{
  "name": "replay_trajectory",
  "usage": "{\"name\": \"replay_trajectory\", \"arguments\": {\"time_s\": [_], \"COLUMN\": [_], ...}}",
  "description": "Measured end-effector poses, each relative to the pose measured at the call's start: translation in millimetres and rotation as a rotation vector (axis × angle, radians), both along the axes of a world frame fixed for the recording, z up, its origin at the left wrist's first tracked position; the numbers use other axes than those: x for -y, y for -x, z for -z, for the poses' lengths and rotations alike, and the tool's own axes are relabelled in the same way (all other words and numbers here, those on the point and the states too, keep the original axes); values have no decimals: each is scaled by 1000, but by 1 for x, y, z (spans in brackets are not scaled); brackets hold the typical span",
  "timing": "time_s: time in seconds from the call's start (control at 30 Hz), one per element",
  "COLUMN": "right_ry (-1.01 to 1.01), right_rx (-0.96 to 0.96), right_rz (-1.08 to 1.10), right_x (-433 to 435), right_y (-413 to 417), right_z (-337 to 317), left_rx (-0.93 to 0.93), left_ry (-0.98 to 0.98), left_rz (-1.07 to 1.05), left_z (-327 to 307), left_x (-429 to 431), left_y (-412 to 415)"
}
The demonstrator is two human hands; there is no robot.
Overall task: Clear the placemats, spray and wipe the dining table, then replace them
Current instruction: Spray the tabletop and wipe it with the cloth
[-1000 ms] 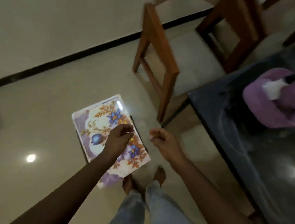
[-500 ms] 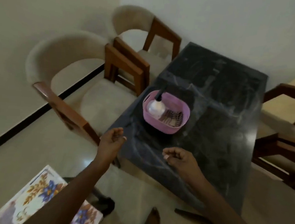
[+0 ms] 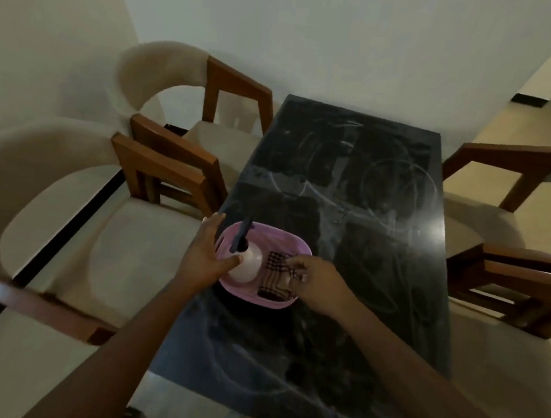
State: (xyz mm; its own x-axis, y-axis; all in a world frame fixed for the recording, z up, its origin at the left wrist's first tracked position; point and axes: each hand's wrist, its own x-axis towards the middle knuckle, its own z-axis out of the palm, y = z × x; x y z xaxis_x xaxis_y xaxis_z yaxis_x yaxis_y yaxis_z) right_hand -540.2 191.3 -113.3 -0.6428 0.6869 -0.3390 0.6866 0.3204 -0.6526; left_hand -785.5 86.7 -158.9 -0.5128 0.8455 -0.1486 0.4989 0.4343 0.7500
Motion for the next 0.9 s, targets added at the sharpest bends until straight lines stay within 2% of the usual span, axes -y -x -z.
{"name": "replay_trajectory", "arguments": {"time_s": [0.07, 0.13, 0.27, 0.33, 0.4, 0.5, 0.57, 0.67, 0.83, 0.9], "right_ry": [-68, -69, -138, -193, -235, -271, -271, -226, -223, -299], "right_rx": [137, 242, 397, 439, 455, 453, 460, 466, 587, 617], "right_rz": [-138, -177, -203, -217, -204, -155, -123, -111, -250, -322], "right_x": [-11, -23, -36, -37, -36, -35, -35, -34, -35, -35], "right_y": [29, 51, 77, 85, 90, 97, 99, 101, 105, 109], "right_z": [6, 25, 62, 68, 74, 84, 90, 91, 89, 93], "left_rx": [-72, -155, -217, -163, -103, -131, -130, -30, 145, 226], "left_ry": [67, 74, -22, -98, -168, -229, -222, -189, -235, -216], "left_rz": [153, 316, 484, 513, 511, 473, 437, 395, 283, 200], "left_z": [14, 22, 30, 31, 30, 32, 30, 16, -3, -12], "left_x": [-19, -31, -49, -55, -62, -67, -67, -65, -71, -75], "left_y": [22, 35, 41, 36, 30, 25, 21, 7, -6, -3]}}
